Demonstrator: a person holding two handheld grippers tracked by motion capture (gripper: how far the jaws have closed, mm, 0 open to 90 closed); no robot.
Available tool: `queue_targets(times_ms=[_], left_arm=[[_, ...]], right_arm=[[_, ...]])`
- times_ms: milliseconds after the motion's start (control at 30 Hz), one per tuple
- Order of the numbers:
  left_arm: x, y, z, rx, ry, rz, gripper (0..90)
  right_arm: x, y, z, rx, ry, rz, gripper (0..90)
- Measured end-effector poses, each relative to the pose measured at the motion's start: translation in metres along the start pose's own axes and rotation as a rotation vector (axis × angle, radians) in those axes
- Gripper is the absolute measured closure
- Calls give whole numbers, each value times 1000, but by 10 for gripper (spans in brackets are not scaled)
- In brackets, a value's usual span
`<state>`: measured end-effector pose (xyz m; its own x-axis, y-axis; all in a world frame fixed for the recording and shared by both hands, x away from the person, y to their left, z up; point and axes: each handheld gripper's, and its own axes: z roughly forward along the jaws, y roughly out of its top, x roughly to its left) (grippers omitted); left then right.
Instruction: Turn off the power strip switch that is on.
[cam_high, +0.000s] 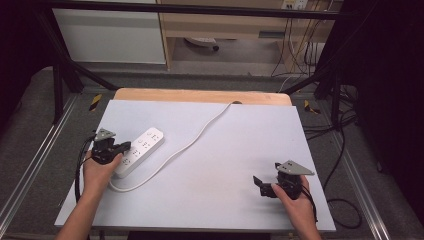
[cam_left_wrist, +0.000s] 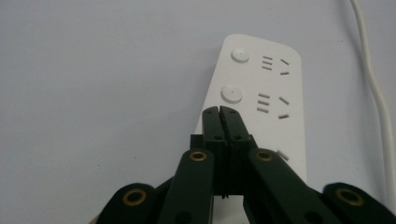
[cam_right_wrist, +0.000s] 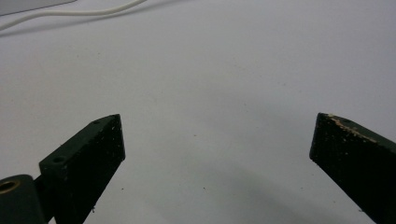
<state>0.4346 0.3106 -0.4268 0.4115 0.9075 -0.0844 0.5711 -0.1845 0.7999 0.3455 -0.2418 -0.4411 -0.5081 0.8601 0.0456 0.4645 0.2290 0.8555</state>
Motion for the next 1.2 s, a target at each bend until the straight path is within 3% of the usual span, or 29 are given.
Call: queue_targets(times_ms=[1200], left_arm=[[-1, -1, 3, 18, 7, 15, 900]], right_arm=[[-1, 0, 0, 1, 0, 0, 37]])
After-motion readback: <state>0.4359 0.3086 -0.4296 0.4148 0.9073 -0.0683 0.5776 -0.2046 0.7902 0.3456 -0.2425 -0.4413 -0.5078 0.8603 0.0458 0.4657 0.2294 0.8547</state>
